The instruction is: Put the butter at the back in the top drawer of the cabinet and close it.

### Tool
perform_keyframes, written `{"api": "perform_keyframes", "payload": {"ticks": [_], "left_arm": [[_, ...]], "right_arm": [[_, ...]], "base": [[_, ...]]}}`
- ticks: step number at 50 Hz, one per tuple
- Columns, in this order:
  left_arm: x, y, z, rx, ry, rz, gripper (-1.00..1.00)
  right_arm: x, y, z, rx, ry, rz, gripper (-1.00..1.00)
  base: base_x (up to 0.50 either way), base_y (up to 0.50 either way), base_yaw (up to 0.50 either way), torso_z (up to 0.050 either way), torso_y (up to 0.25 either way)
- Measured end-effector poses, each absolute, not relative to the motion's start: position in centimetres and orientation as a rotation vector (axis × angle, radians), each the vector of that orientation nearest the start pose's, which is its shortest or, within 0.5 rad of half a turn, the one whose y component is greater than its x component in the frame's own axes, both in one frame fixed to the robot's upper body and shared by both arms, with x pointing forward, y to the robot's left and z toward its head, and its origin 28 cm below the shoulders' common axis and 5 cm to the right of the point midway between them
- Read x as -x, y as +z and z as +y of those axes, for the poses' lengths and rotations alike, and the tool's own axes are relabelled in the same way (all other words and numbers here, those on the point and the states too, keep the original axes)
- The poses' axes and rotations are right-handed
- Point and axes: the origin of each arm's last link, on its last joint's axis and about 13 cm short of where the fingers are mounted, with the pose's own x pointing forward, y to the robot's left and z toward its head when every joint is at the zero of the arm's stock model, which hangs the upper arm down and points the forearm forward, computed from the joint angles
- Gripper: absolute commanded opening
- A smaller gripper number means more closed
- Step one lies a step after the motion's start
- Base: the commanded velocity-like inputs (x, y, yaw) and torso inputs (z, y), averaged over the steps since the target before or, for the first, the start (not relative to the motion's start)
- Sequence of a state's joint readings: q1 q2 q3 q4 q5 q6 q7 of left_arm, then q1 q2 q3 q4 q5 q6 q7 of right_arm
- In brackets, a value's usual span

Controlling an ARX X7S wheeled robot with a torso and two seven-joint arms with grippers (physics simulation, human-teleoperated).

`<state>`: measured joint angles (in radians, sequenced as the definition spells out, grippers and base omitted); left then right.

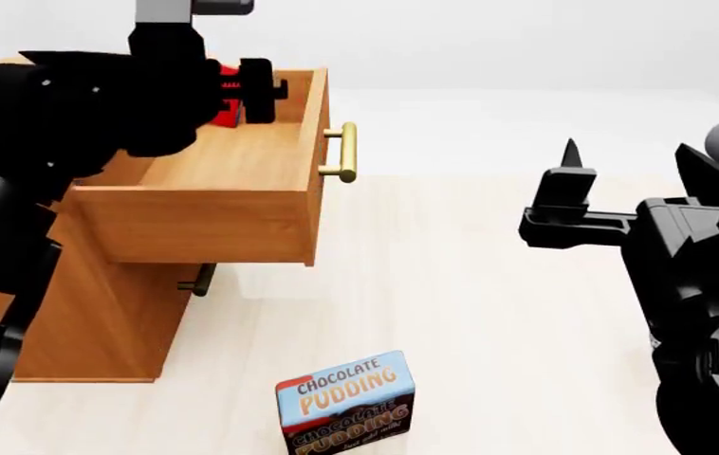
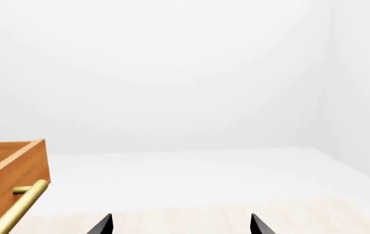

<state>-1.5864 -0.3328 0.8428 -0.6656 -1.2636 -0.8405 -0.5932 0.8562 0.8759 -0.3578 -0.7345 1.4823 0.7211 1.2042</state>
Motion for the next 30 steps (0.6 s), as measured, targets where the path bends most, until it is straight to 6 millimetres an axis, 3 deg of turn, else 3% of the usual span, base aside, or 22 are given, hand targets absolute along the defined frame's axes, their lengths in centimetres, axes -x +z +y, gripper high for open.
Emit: {"api": "perform_keyframes", "payload": {"ticks": [30], "left_arm": [[-38.85, 31.76, 19.98, -0.001, 0.070, 0.407, -1.00]], "right_arm": [[-19.68, 26.13, -12.60, 0.026, -0.125, -0.114, 1.00]], "base": [[0.00, 0.00, 0.00, 0.001, 0.001]]}}
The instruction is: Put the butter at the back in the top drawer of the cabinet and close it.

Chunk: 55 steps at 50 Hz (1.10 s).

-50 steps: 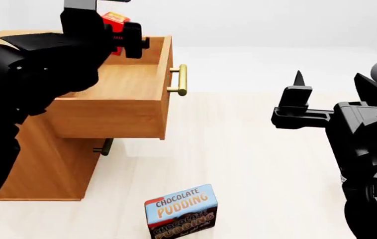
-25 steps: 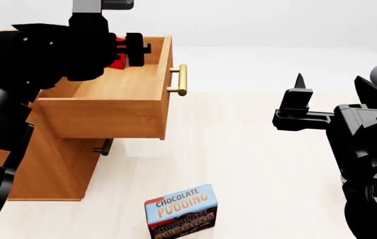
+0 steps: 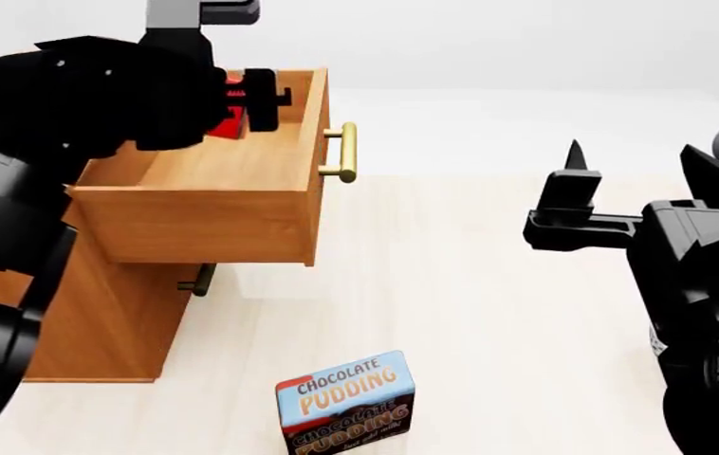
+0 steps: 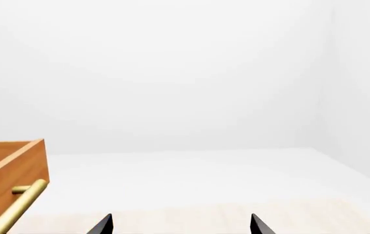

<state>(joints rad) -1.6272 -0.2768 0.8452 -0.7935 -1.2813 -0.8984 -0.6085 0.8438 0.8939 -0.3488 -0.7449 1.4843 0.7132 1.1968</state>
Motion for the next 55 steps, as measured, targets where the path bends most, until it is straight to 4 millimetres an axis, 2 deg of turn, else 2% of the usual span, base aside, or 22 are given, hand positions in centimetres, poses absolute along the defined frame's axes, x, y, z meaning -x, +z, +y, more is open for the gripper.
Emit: {"api": "perform_keyframes", "payload": {"ticks": [29, 55], "left_arm": [[-39.9, 29.1, 19.4, -0.009, 0.065, 0.429, -1.00], [-40.6, 28.0, 19.4, -0.049, 0.101, 0.414, -1.00]], "right_arm": [[-19.6, 25.8, -12.7, 0.028, -0.127, -0.107, 1.00], [-19.6, 25.6, -12.9, 0.028, -0.131, -0.102, 1.00]], "base": [[0.00, 0.00, 0.00, 0.000, 0.001], [0.00, 0.00, 0.00, 0.000, 0.002]]}}
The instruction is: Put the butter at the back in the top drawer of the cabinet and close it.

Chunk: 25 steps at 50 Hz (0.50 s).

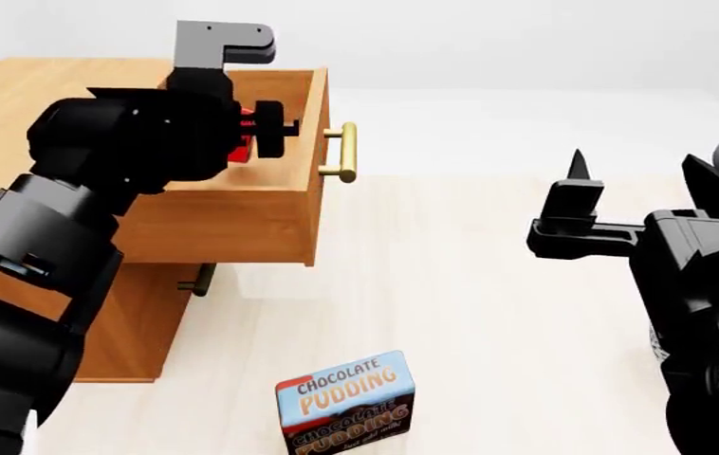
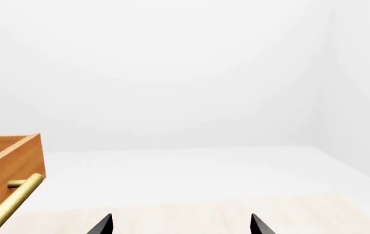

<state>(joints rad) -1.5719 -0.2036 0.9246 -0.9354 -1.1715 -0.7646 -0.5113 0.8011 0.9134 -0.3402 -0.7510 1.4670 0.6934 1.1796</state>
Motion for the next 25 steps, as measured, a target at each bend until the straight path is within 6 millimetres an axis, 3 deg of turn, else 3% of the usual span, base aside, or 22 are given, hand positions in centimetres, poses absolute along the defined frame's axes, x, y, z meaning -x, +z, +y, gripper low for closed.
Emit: {"api": "perform_keyframes", "payload": {"ticks": [1, 25], "left_arm": [[-40.6, 27.9, 19.4, -0.049, 0.100, 0.414, 1.00], [-40.5, 29.4, 19.4, -0.048, 0.090, 0.359, 1.00]], "right_arm": [[-19.6, 25.6, -12.9, 0.028, -0.131, -0.102, 1.00], [-19.7, 25.5, -12.9, 0.026, -0.131, -0.098, 1.00]], "base": [[0.00, 0.00, 0.00, 0.000, 0.000], [0.00, 0.00, 0.00, 0.000, 0.000]]}}
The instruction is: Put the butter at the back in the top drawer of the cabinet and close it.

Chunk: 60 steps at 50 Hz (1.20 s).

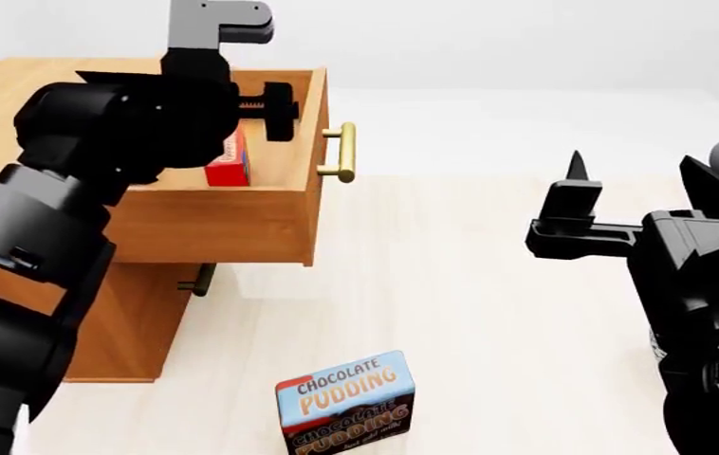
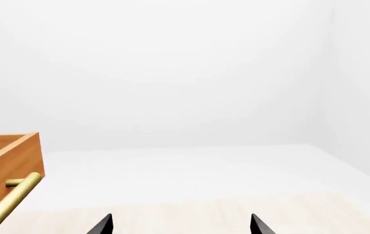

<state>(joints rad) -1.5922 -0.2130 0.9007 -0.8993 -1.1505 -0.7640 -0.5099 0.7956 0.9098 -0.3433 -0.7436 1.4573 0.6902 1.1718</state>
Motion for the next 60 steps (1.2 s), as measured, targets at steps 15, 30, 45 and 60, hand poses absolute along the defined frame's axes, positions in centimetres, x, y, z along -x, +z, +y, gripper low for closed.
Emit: {"api": "perform_keyframes", "payload": {"ticks": [15, 30, 45, 60], "left_arm": [[-38.4, 31.3, 18.6, -0.079, 0.023, 0.238, 1.00], [-35.2, 31.5, 17.3, -0.167, -0.069, 0.084, 1.00], [-31.2, 30.0, 13.5, -0.269, -0.227, -0.100, 1.00], [-27.9, 27.6, 8.6, -0.317, -0.371, -0.228, 1.00]], "right_arm": [[-19.7, 25.5, -12.9, 0.024, -0.132, -0.098, 1.00], [-19.7, 25.8, -12.9, 0.023, -0.132, -0.102, 1.00], [-19.4, 26.0, -12.9, 0.023, -0.130, -0.106, 1.00], [-18.9, 26.0, -13.1, 0.020, -0.131, -0.107, 1.00]], "base": [[0.00, 0.00, 0.00, 0.000, 0.000], [0.00, 0.00, 0.00, 0.000, 0.000], [0.00, 0.00, 0.00, 0.000, 0.000], [0.00, 0.00, 0.00, 0.000, 0.000]]}}
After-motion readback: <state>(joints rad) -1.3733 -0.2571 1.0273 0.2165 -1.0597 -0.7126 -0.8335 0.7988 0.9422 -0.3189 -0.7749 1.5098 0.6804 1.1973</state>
